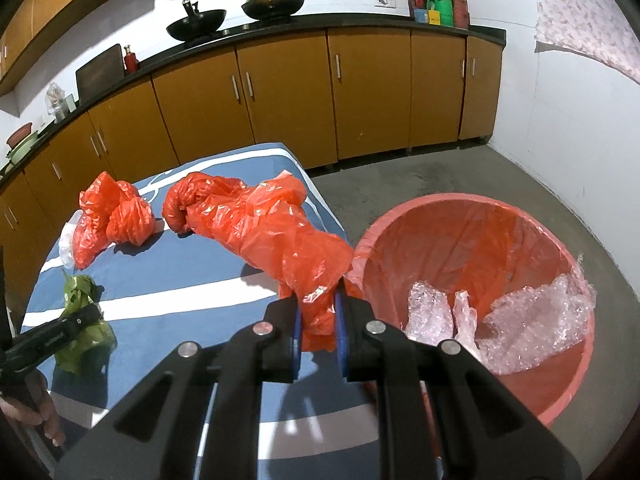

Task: Collect trash
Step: 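Carry the red and green bags over the orange basket and open both tools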

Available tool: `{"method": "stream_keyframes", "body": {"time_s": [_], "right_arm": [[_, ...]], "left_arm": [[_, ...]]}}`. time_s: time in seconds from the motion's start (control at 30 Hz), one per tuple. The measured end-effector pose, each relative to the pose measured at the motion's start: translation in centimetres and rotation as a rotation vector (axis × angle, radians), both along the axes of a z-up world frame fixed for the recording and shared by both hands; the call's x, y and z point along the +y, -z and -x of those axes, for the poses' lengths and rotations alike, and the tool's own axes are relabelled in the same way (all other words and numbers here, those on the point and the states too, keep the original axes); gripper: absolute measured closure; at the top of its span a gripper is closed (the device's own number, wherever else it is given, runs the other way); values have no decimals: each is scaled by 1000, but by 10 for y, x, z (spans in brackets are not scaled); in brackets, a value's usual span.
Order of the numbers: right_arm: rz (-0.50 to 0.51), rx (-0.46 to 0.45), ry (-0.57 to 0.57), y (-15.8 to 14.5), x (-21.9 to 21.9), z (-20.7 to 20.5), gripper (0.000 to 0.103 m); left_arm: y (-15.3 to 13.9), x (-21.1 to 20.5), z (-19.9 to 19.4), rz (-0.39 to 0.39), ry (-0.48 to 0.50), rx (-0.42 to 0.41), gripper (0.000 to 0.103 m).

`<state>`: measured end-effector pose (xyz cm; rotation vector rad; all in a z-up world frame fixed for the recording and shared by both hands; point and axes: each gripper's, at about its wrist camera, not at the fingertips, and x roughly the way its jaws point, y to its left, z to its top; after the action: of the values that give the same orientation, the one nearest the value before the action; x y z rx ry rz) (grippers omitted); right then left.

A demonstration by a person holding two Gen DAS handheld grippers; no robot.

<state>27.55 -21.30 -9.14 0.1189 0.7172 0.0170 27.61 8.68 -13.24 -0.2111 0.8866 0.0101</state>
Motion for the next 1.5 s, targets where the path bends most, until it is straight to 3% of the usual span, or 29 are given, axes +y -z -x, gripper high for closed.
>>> {"method": "stream_keyframes", "body": {"time_s": [0.63, 1.07, 1.5], "right_arm": [[-34, -57, 74, -25, -36, 25, 88], [-52, -81, 125, -35, -62, 41, 88], [-66, -124, 222, -50, -112, 61, 88]], "left_arm": [[-37, 20, 16, -29, -34, -81, 90], [-63, -7, 21, -41, 13, -135, 90], [-90, -64, 19, -28, 142, -207, 90]]}}
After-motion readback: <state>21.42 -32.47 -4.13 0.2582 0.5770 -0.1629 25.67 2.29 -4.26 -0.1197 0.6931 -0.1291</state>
